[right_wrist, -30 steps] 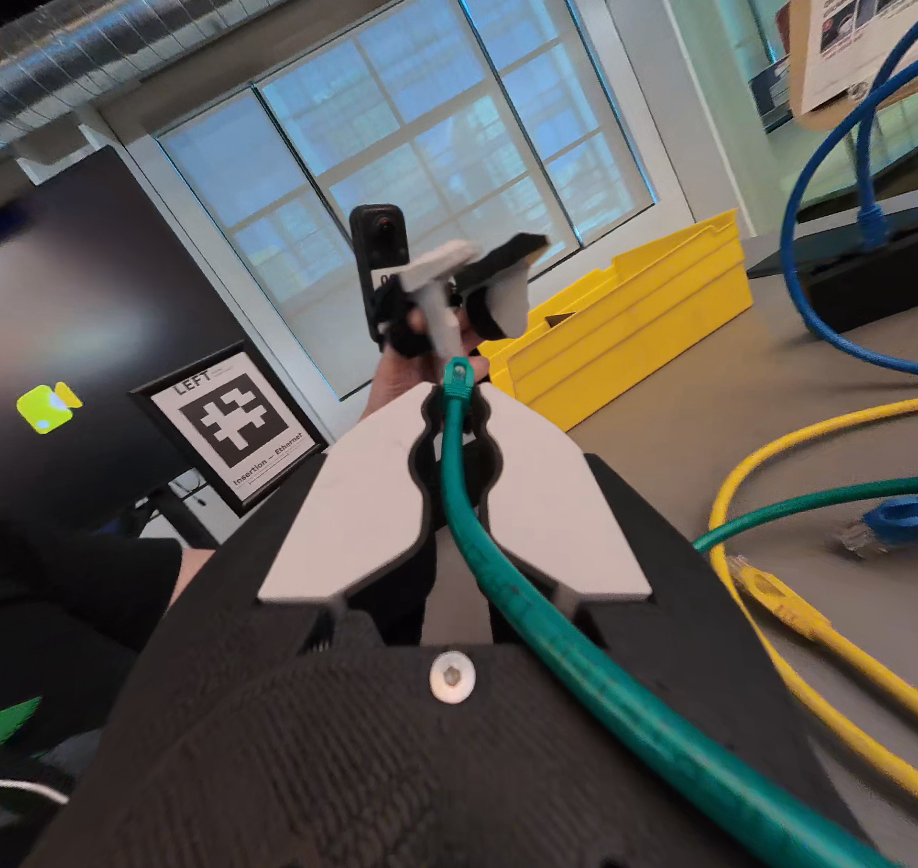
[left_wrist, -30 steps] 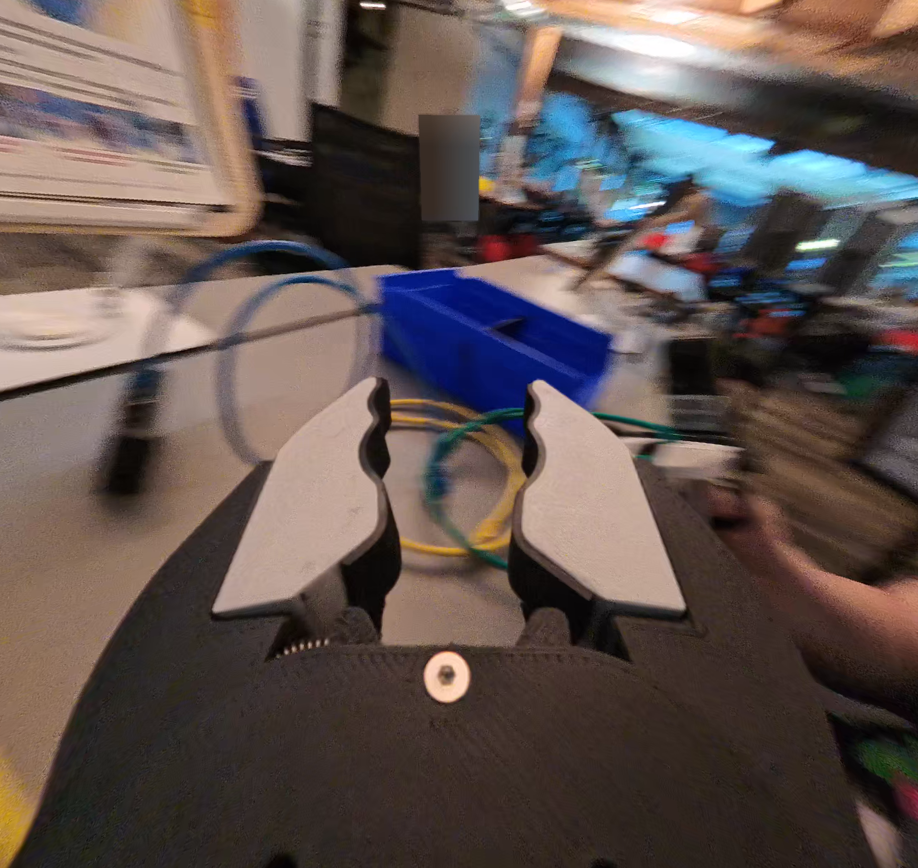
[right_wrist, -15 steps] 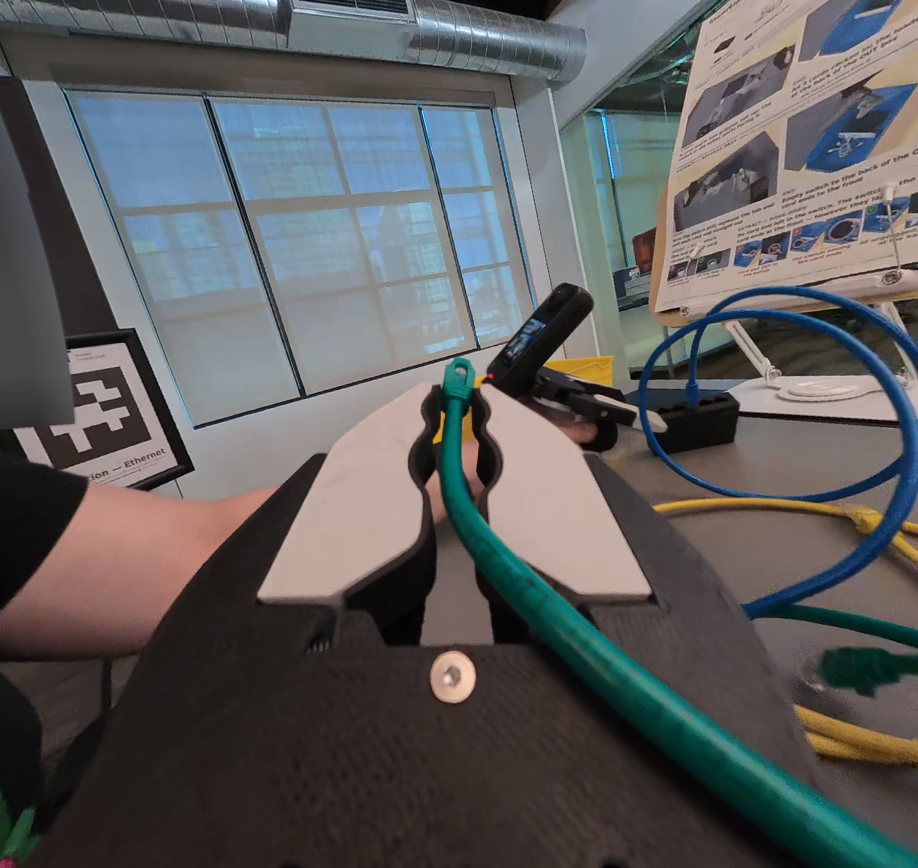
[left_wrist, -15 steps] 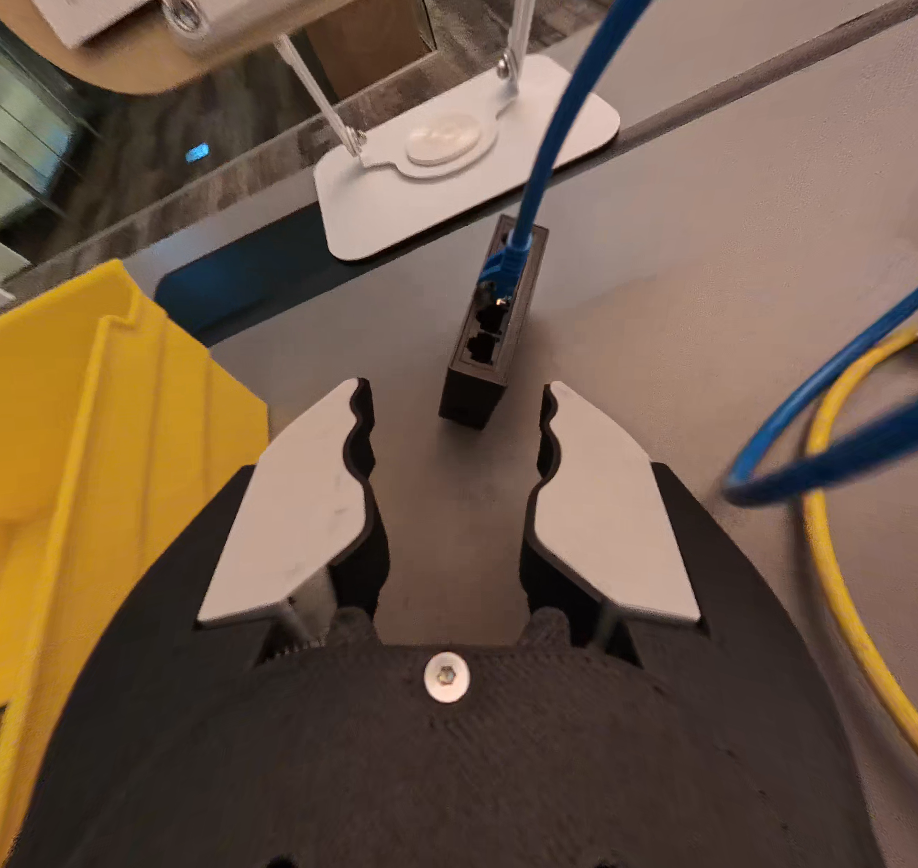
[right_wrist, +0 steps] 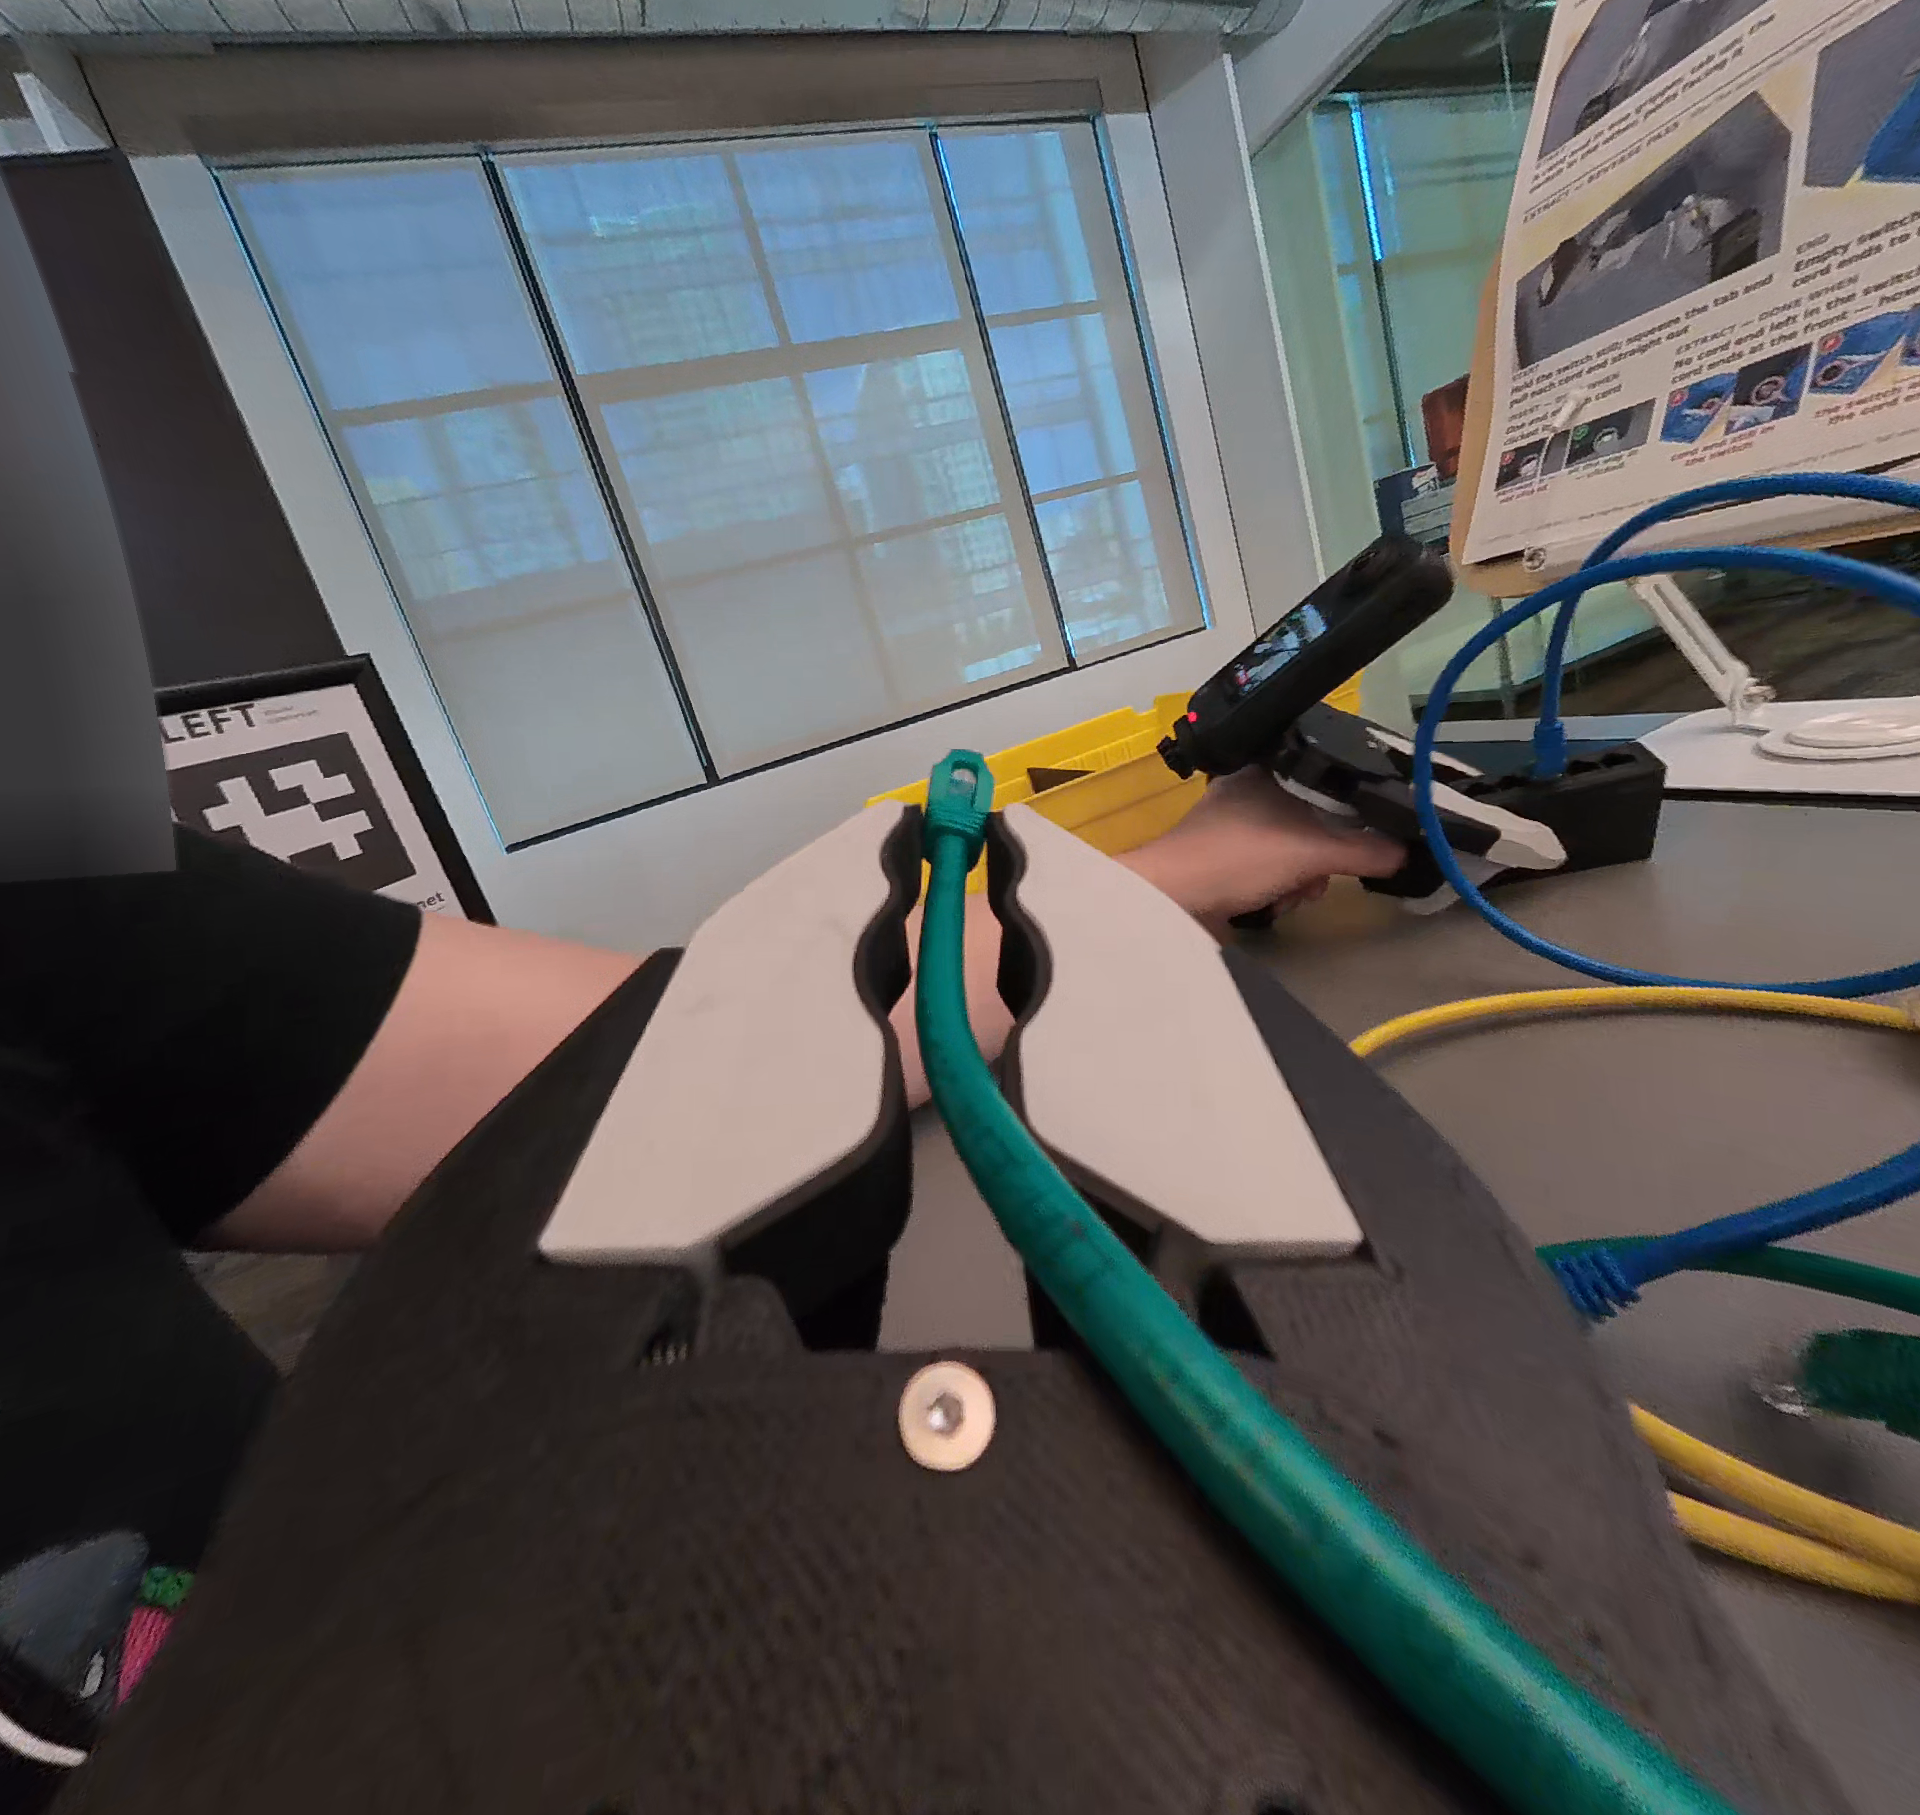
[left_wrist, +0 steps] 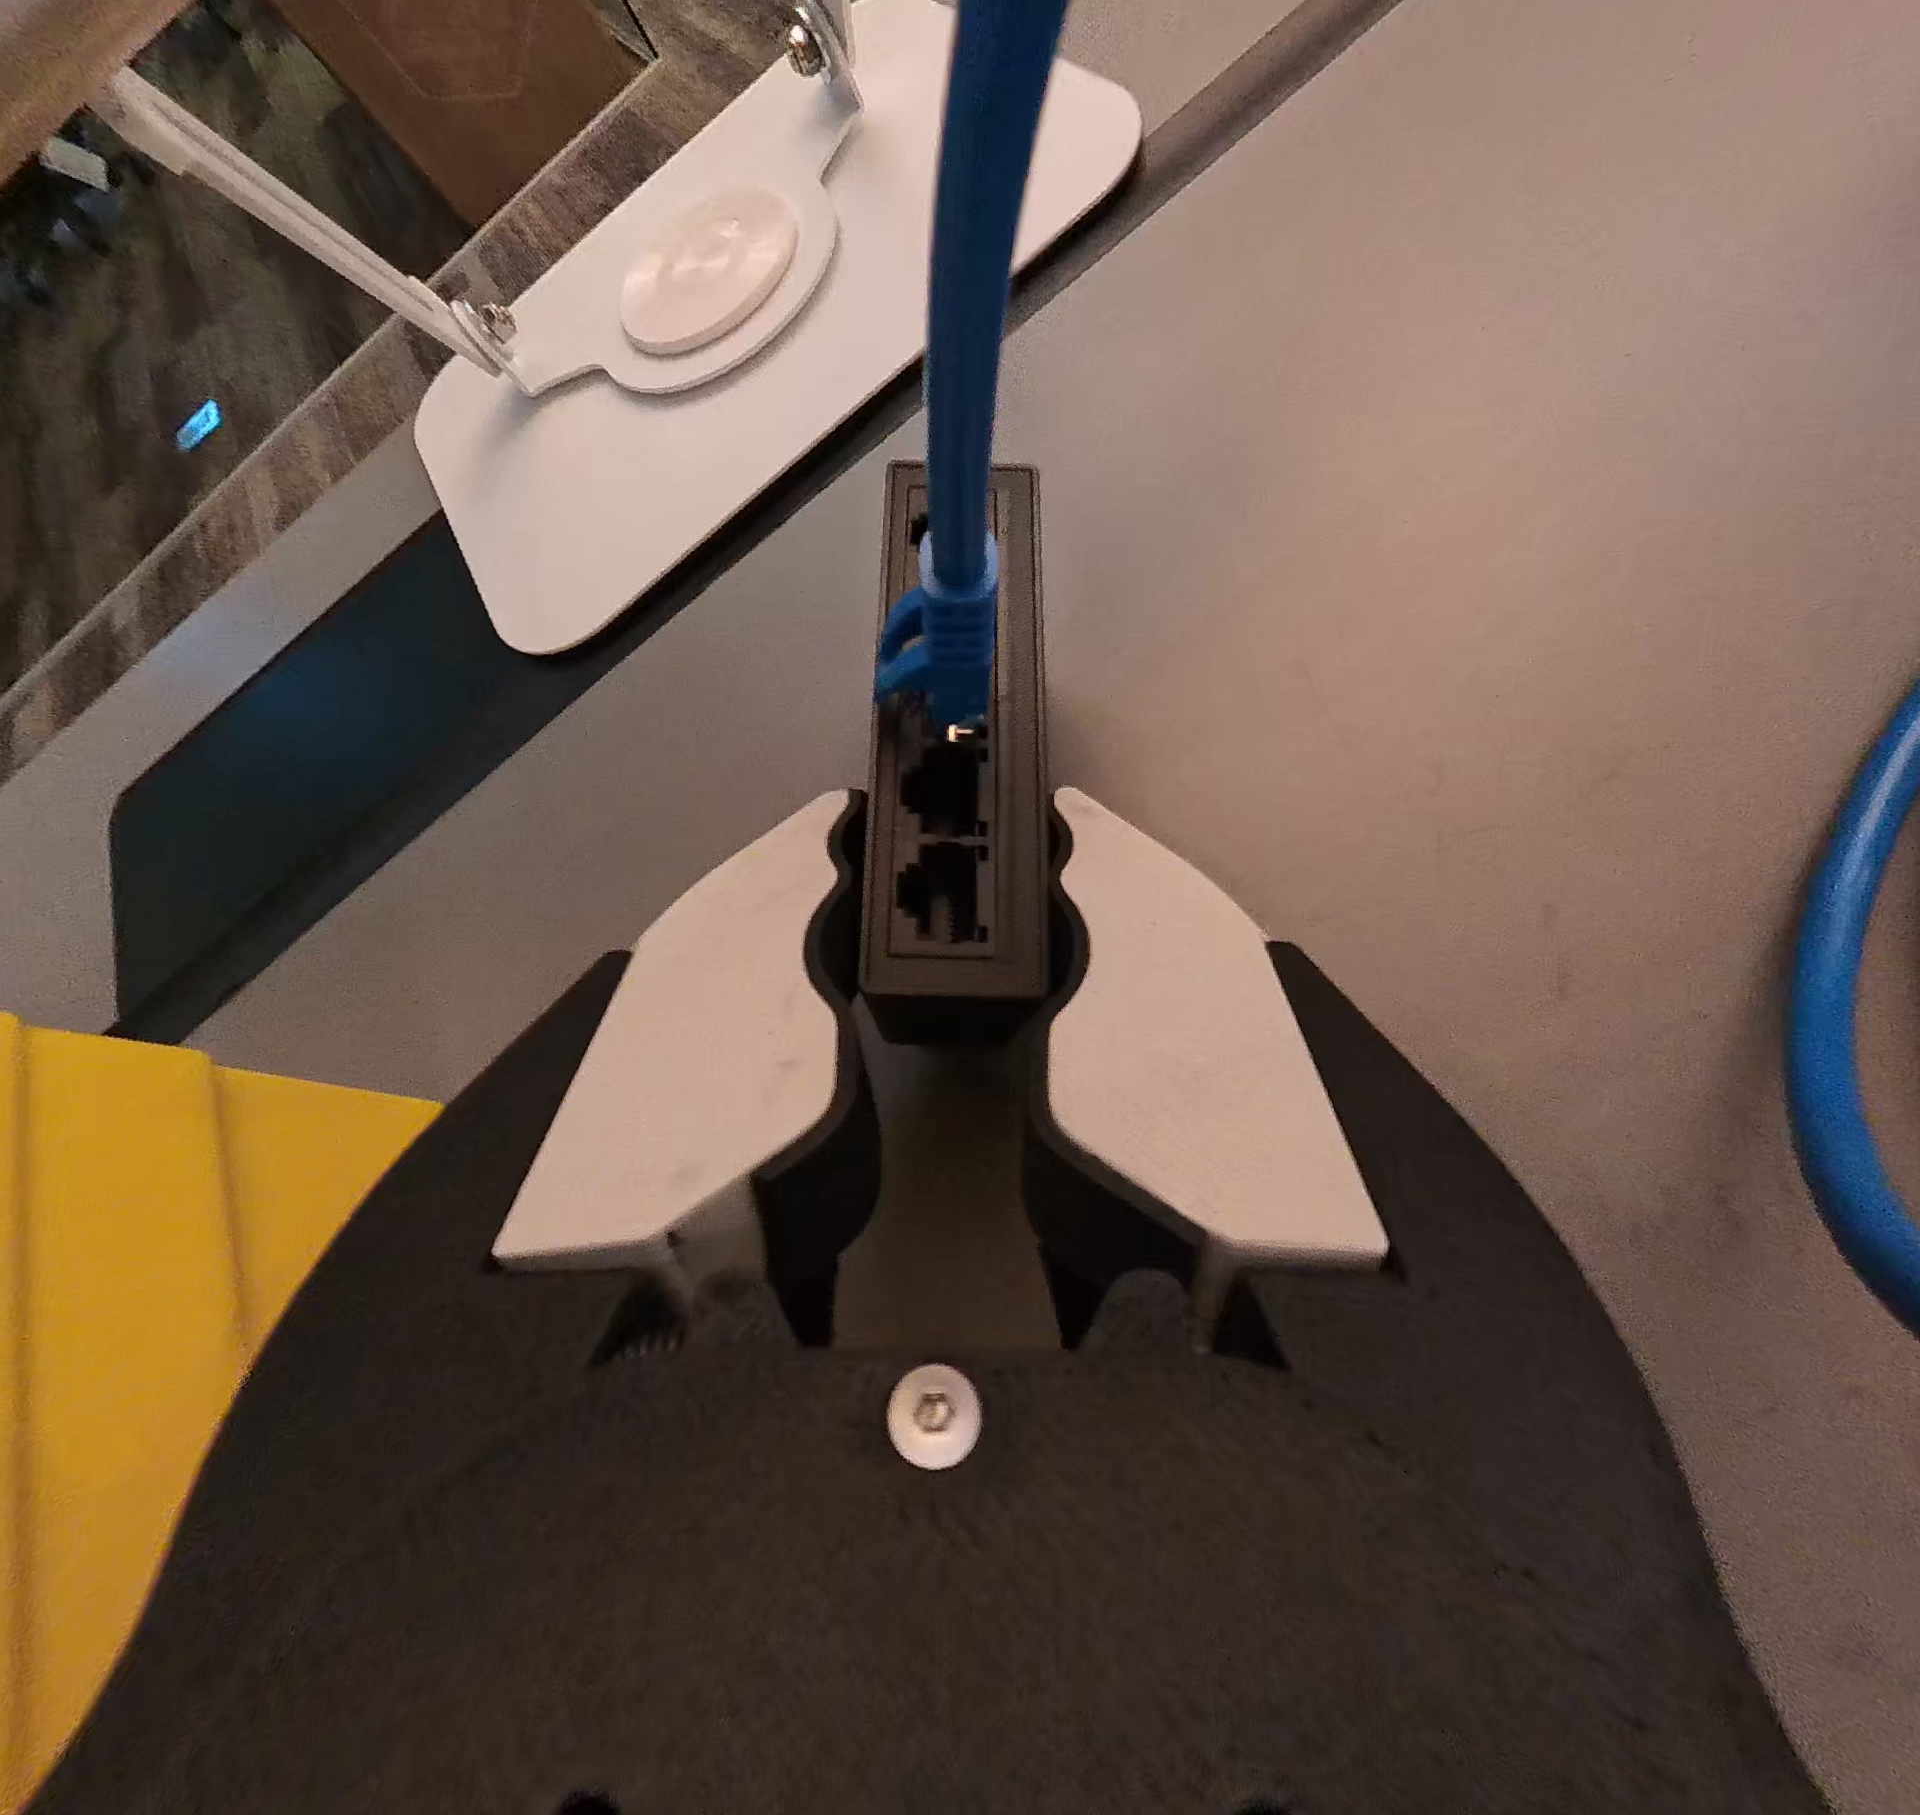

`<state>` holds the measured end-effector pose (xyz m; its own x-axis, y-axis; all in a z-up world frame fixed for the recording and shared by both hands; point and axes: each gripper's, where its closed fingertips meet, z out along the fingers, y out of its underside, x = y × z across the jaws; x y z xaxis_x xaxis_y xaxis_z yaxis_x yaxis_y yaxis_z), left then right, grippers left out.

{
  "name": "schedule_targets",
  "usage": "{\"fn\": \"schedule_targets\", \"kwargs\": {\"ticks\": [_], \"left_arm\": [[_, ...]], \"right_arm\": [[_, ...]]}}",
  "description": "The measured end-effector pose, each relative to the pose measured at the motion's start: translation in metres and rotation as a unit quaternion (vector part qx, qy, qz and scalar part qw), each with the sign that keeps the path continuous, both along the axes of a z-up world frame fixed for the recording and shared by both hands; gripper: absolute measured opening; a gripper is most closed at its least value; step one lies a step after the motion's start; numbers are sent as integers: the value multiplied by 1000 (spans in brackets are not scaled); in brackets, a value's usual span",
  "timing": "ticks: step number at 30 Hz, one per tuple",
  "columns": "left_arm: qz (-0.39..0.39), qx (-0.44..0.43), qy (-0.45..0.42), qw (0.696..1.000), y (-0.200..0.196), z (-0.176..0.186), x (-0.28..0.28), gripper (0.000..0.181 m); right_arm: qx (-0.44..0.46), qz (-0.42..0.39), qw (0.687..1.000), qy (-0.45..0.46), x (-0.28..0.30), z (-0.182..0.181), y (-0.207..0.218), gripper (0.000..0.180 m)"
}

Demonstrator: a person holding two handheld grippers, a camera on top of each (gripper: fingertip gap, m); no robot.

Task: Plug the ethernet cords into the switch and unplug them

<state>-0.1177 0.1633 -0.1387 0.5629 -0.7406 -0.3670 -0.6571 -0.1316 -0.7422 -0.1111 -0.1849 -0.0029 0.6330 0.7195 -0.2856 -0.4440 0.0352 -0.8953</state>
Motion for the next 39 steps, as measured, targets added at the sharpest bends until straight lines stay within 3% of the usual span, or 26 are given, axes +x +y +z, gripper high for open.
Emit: {"fn": "schedule_targets", "kwargs": {"ticks": [2, 8, 15, 18, 25, 29, 33, 39], "left_arm": [[2, 41, 0, 999, -2, 15, -1, 29], [-19, 219, 22, 975, -27, 107, 5, 29], [-67, 275, -51, 958, -83, 201, 3, 29], [-93, 274, -86, 953, -108, 227, 3, 28], [-123, 257, -90, 954, -134, 242, 4, 28], [-126, 241, -76, 959, -135, 238, 4, 29], [-140, 209, -110, 962, -145, 243, 8, 29], [-168, 153, -176, 958, -171, 256, 18, 28]], "right_arm": [[3, -11, 1000, -1, 5, 2, 2, 12], [11, -24, 1000, -4, 15, 22, 15, 11], [3, -42, 999, -23, 19, 32, 35, 12], [30, -26, 999, -19, 18, 58, 37, 12], [116, -5, 990, -84, 3, 131, 23, 12], [51, -30, 994, -95, 17, 127, 35, 12], [-20, -129, 980, -149, 43, 99, 71, 12], [-30, -153, 980, -123, 40, 87, 101, 12]]}}
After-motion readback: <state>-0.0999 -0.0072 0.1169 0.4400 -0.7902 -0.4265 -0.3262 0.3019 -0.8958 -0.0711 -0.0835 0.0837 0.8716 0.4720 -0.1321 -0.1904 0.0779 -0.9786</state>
